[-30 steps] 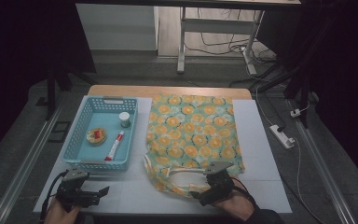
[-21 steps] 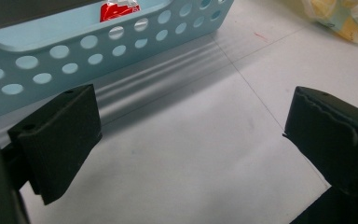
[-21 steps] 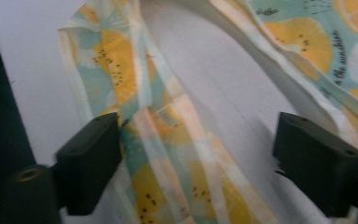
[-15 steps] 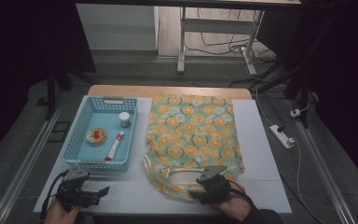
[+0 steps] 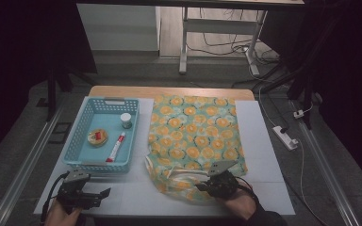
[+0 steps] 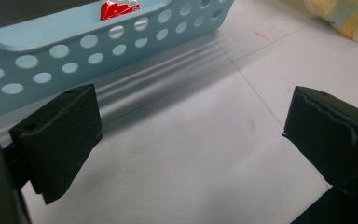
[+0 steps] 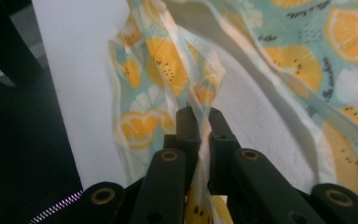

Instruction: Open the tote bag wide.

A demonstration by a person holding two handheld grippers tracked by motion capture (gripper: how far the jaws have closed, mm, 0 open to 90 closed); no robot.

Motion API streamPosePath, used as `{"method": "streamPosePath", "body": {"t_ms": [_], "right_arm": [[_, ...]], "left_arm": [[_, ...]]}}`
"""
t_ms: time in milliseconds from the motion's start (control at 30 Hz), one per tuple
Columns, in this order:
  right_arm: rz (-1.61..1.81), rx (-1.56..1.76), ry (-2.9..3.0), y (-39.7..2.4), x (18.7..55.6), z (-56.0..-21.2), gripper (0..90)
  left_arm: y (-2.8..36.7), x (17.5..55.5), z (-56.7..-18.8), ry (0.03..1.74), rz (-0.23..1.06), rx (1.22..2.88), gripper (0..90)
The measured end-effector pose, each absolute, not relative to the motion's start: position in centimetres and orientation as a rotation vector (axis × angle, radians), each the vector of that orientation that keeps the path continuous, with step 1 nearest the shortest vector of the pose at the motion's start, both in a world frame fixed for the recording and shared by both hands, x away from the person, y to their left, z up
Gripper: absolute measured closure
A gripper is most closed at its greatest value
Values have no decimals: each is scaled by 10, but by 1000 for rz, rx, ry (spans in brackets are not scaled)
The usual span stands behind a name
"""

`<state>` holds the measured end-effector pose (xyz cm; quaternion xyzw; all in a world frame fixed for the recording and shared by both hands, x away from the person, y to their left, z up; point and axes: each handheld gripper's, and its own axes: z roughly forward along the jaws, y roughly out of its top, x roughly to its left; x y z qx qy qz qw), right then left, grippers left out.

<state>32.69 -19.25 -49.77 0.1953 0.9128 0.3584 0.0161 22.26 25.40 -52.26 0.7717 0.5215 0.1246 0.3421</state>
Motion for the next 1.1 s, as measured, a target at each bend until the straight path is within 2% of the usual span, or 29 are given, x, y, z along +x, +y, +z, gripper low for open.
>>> {"method": "streamPosePath", "body": {"t_ms": [567,1100], "right_arm": [[1179,654,2787,-188,352,-477,884],[1212,658,2744,-173,393,-457,888]], "left_arm": [[255,223,-523,1359,322,2003,47],[255,223,-523,1363,316,1996,49]]}}
